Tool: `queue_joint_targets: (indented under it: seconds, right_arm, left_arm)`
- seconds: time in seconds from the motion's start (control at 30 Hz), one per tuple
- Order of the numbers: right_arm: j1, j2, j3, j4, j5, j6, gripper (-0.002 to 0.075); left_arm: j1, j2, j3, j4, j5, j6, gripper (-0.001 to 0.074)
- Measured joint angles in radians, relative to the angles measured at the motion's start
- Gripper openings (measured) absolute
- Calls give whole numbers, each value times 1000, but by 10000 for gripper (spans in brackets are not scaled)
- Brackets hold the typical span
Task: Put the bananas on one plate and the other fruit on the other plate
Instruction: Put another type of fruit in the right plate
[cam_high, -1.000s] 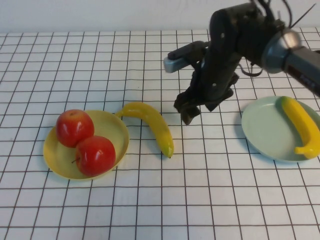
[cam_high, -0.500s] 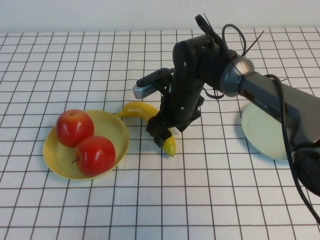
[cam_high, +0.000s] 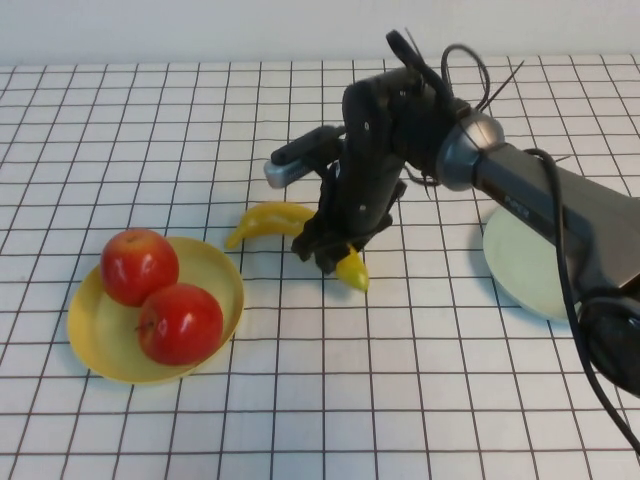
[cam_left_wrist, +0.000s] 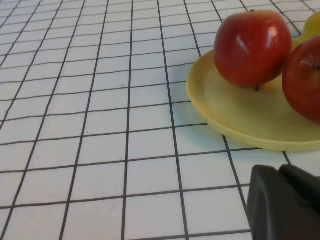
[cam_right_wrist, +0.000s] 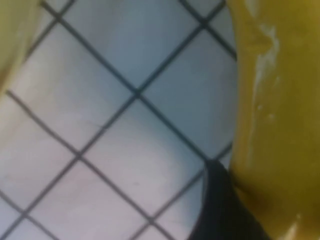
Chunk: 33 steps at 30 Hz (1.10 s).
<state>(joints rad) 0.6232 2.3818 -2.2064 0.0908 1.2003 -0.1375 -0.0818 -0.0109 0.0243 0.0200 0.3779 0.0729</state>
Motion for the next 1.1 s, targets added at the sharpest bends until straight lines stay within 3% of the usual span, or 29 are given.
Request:
queue_joint_targets:
  seconds: [0.13,0.27,0.43,0.73,1.1]
  right_arm:
    - [-9,-12,-76,-105,24,74,336]
    - [-59,-93,-59,-91,30,117,335]
    - [-151,-245,137,-61,30,130,335]
    - [-277,-504,700,-36,-100,145,333]
    - [-320,-543,774,-107,-166,270,333]
  left_arm:
    - [0,0,0,0,0,0,-4]
    - [0,0,0,0,0,0,-4]
    - [0,0,0,0,0,0,-4]
    - [0,0,0,0,0,0,-4]
    - [0,0,0,0,0,0,-4]
